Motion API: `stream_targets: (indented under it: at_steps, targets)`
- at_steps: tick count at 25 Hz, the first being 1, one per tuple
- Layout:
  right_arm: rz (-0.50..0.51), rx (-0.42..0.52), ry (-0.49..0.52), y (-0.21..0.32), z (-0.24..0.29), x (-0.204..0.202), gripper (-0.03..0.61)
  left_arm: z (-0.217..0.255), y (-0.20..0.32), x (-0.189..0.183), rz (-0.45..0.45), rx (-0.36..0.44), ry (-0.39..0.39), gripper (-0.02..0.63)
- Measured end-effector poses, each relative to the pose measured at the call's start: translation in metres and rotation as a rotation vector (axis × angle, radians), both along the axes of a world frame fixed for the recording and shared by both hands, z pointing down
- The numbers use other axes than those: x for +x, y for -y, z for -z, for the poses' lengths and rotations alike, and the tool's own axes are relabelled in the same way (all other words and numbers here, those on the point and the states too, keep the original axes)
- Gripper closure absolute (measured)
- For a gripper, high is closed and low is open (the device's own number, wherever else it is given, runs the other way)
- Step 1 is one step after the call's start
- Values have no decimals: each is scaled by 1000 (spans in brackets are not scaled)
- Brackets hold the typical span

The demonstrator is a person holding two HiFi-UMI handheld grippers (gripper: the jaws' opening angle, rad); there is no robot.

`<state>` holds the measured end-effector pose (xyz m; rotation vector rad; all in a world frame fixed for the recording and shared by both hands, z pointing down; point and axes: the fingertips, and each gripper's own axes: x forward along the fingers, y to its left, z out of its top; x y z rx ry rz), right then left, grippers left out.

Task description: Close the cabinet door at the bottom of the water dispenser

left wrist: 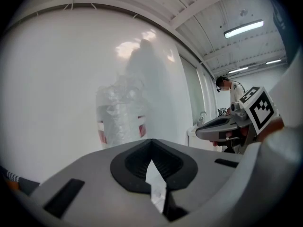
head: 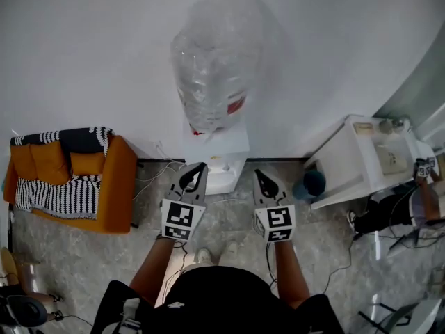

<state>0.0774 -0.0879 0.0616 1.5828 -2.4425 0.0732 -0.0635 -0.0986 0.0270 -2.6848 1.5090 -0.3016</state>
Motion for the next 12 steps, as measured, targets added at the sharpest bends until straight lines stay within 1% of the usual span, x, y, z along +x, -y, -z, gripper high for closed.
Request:
stream_targets:
  at_steps: [6,12]
  targets:
    - [1,76,9,5,36,-1,545,26,-4,-3,-11,38,-6,603]
    - [21,134,1,3,62,-7,543,51,-11,2,-27,88,-10,604]
